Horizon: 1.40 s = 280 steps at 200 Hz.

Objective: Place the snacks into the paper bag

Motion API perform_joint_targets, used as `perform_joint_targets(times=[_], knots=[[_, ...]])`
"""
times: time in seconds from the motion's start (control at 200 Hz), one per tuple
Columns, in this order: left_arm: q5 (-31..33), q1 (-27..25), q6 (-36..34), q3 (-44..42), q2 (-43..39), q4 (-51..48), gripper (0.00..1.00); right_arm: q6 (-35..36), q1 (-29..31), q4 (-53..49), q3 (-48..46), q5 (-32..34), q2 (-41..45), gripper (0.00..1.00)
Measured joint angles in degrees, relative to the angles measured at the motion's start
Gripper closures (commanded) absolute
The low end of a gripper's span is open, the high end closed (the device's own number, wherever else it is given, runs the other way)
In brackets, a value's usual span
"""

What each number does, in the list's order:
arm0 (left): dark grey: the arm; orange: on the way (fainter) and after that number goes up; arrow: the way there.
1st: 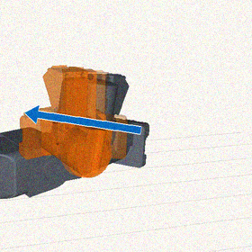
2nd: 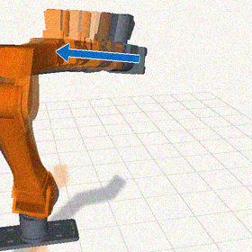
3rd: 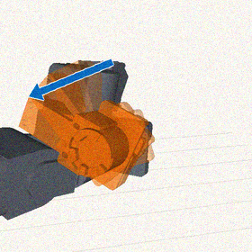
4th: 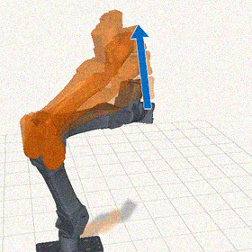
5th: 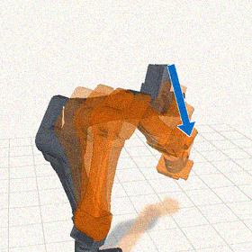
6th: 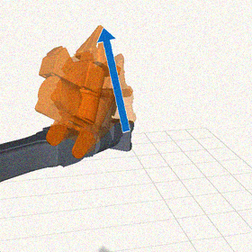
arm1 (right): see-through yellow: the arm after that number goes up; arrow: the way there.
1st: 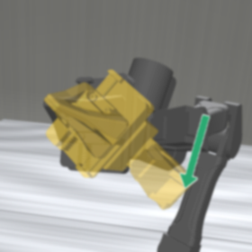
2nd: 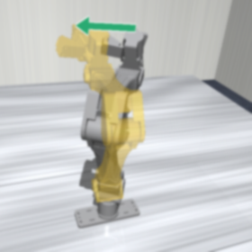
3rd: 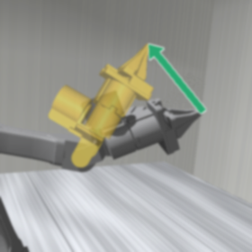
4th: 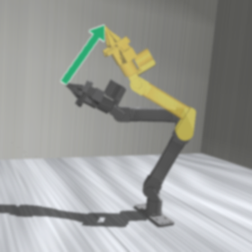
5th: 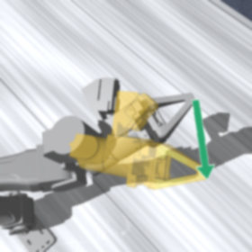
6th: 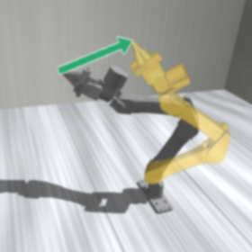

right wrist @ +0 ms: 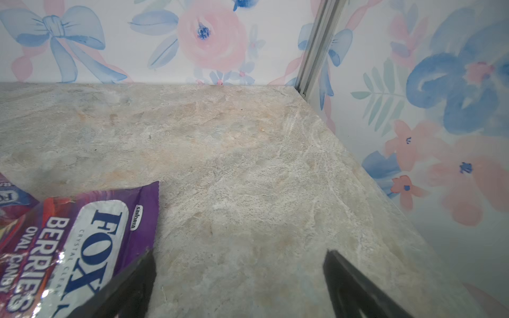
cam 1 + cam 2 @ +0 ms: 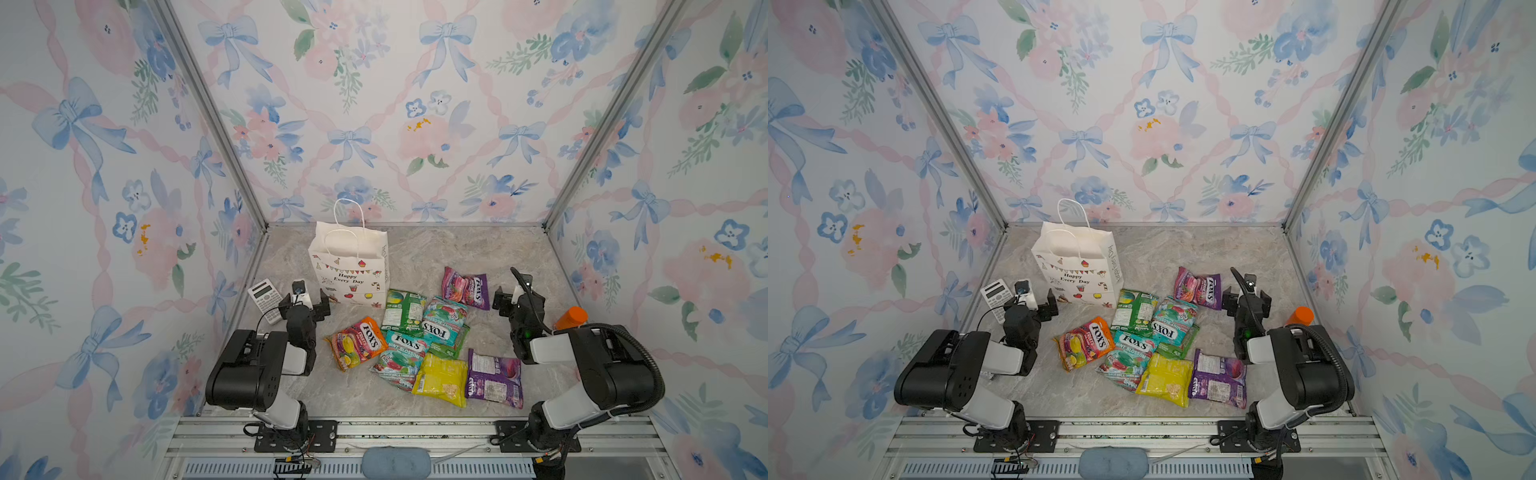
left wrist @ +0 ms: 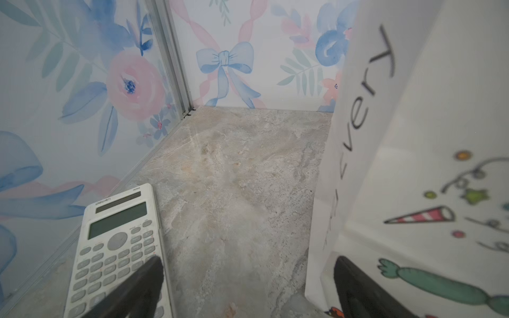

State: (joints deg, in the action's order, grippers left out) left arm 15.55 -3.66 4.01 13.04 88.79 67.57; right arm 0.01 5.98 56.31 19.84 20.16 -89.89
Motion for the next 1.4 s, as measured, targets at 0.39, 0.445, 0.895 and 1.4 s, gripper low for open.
perform_joint_targets(times=[0.39,0.445,0.895,1.4], knots=[[0.0,0.0,0.0,0.0,0.0,0.0,0.02,0.0,0.0,0.0,0.0,-0.02,0.0,0.04],[0.0,0.0,0.02,0.0,0.0,0.0,0.02,0.0,-0.04,0.0,0.0,-0.02,0.0,0.03],[-0.02,0.0,0.0,0.02,0.0,0.0,0.02,0.0,-0.04,-0.02,0.0,-0.02,0.0,0.03],[4.79,-2.8,0.55,3.02,-14.58,-13.64,0.02,0.24,1.27,-8.35,1.73,2.47,5.14,0.03]])
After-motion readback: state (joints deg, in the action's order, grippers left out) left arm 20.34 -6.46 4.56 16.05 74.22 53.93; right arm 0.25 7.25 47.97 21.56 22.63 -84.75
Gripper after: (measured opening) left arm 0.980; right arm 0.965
